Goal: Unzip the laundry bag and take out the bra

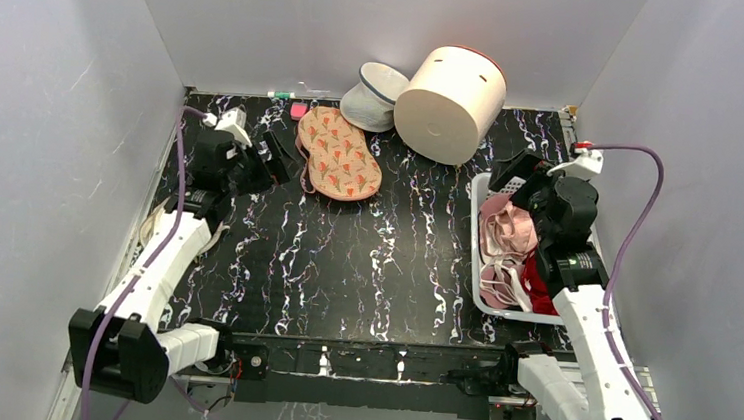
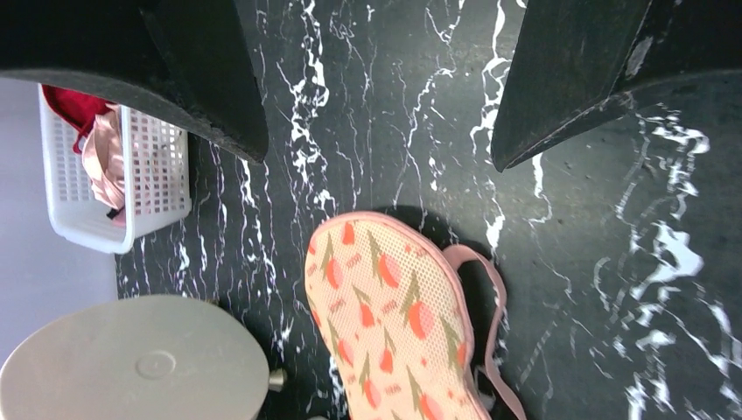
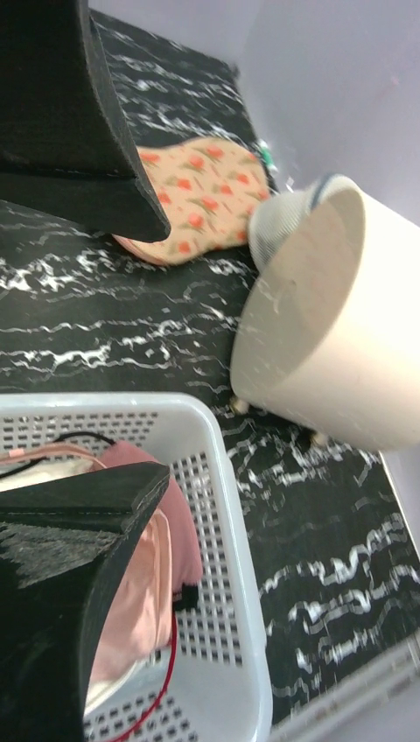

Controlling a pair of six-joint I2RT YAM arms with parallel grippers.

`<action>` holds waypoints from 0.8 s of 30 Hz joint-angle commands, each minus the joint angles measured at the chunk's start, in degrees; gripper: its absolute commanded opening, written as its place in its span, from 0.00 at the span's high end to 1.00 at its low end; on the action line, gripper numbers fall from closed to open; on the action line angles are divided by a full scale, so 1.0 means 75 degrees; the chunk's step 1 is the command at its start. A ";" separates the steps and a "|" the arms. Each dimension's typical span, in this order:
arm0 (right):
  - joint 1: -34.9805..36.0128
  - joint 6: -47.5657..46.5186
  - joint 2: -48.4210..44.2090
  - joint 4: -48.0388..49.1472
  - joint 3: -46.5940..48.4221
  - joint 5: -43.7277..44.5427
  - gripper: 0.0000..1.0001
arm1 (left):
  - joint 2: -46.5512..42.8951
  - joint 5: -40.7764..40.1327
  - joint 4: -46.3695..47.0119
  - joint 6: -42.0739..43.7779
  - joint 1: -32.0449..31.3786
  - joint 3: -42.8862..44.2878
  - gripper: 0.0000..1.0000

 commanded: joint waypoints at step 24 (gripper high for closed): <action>-0.0050 -0.0728 -0.0535 0.0032 0.0225 -0.2384 0.02 | 0.5449 0.2405 0.1329 -0.1397 -0.0131 0.1826 0.09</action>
